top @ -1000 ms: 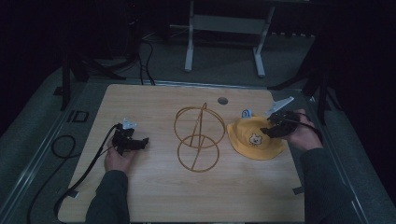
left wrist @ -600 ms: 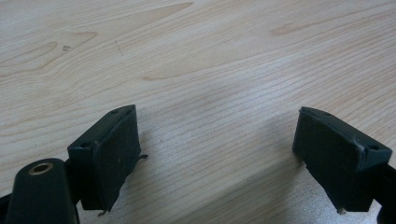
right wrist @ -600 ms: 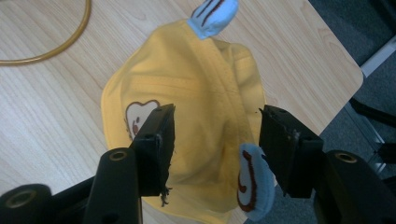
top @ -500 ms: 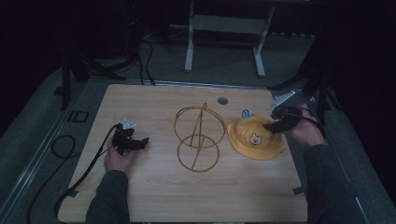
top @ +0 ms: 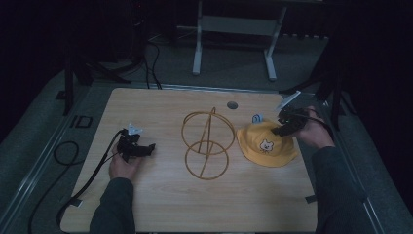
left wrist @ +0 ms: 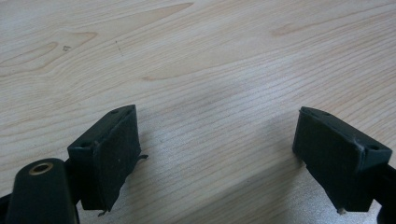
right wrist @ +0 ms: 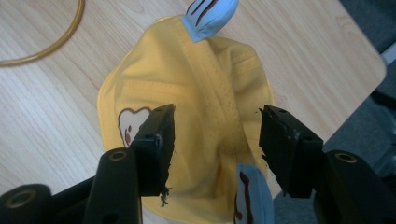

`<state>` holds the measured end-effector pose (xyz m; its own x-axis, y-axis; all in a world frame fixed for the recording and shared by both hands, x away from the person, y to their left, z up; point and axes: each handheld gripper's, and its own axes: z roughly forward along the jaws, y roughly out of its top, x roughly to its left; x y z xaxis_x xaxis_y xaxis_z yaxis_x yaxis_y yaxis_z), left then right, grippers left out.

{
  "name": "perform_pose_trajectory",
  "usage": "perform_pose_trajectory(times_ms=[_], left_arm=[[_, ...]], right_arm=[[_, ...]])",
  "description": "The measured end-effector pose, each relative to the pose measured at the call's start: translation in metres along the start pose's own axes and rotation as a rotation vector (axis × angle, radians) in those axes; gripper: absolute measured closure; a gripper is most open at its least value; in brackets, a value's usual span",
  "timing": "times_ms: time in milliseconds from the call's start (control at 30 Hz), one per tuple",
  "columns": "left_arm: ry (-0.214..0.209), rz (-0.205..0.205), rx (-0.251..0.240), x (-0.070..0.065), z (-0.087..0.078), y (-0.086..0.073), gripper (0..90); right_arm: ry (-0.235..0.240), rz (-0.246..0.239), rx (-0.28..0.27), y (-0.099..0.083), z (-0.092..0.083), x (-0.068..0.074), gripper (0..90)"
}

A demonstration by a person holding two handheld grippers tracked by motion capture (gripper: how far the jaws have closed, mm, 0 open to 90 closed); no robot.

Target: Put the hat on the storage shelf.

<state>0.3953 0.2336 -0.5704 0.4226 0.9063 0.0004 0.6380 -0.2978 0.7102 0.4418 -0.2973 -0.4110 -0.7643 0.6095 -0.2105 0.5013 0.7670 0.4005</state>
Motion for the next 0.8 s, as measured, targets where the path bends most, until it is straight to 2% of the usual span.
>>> perform_pose_trajectory(times_ms=[167,400,533,667,767,800], left_arm=[[-0.001,-0.001,0.0,0.0,0.0,0.0,14.6],[0.0,-0.002,0.001,0.0,0.0,0.0,14.6],[0.001,-0.002,0.001,0.0,0.0,0.0,14.6],[0.0,-0.002,0.001,0.0,0.0,0.0,14.6],[0.0,-0.002,0.001,0.0,0.0,0.0,14.6],[0.0,-0.002,0.001,0.0,0.0,0.0,14.6]], right_arm=[[0.007,0.007,0.03,0.004,0.007,-0.002,43.5],[0.029,0.027,0.07,0.005,0.021,-0.01,46.6],[0.04,0.016,0.084,0.007,0.028,-0.009,49.7],[0.065,0.01,0.08,0.01,0.032,-0.009,64.2],[0.069,0.0,0.083,0.011,0.032,-0.009,66.7],[0.085,-0.003,0.079,0.011,0.03,-0.009,71.6]])
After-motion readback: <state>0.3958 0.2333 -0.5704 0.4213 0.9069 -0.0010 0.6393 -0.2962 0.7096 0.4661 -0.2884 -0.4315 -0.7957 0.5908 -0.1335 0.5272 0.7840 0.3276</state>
